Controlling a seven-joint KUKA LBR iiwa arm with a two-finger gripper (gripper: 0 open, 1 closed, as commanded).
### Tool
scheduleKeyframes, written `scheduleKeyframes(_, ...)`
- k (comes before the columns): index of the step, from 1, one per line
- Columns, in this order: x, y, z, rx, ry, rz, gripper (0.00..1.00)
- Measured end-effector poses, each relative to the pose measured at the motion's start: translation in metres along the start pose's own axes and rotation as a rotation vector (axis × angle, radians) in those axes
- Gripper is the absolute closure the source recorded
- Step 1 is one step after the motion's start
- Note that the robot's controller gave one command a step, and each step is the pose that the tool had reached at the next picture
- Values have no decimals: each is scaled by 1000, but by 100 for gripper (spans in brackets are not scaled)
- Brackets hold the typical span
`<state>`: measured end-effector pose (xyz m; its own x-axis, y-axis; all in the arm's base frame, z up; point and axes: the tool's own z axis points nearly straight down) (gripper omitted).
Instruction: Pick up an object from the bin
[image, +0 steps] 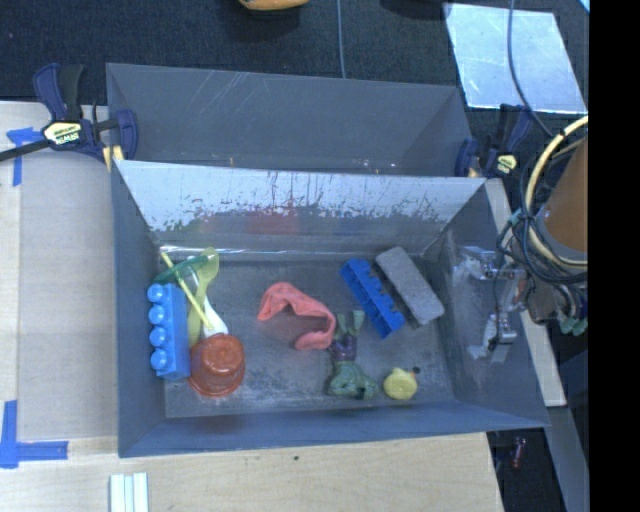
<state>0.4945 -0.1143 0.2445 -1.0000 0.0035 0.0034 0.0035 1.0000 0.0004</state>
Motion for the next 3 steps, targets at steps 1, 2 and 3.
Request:
scheduleKeyframes(1, -2, 1, -3, 1, -7, -3, 0)
scheduleKeyframes(2, -7, 34, 34, 2, -11, 33, 0)
scheduleKeyframes(3, -13, 47, 30, 3, -11, 42, 0)
